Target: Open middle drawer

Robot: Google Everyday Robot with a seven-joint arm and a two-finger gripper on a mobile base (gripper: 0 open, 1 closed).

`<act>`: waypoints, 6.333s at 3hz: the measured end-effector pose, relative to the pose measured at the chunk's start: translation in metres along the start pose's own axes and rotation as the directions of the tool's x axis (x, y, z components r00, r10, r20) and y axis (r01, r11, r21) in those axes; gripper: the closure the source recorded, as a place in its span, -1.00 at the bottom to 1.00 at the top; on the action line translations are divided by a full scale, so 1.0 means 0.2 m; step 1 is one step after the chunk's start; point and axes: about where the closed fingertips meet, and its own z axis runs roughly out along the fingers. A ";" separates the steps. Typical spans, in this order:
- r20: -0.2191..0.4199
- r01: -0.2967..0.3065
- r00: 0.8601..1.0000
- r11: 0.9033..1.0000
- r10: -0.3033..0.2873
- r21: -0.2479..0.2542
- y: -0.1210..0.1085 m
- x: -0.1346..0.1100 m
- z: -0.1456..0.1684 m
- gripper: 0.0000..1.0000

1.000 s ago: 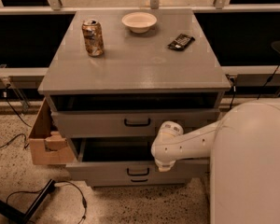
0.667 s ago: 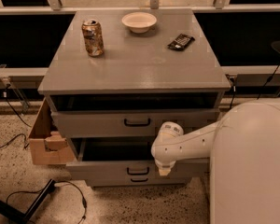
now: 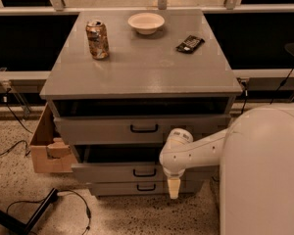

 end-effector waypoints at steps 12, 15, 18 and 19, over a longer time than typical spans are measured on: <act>-0.077 -0.054 0.997 0.946 0.030 -0.321 0.50 0.01 -0.10 0.62; -0.077 -0.054 0.997 0.946 0.031 -0.321 0.49 0.01 -0.14 1.00; -0.078 -0.054 0.996 0.944 0.030 -0.324 0.50 0.01 -0.14 0.02; -0.079 -0.054 0.996 0.944 0.030 -0.327 0.51 0.01 -0.13 -0.47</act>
Offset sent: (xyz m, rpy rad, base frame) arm -0.1007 0.0058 -0.0088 -0.1028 0.3014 -0.0193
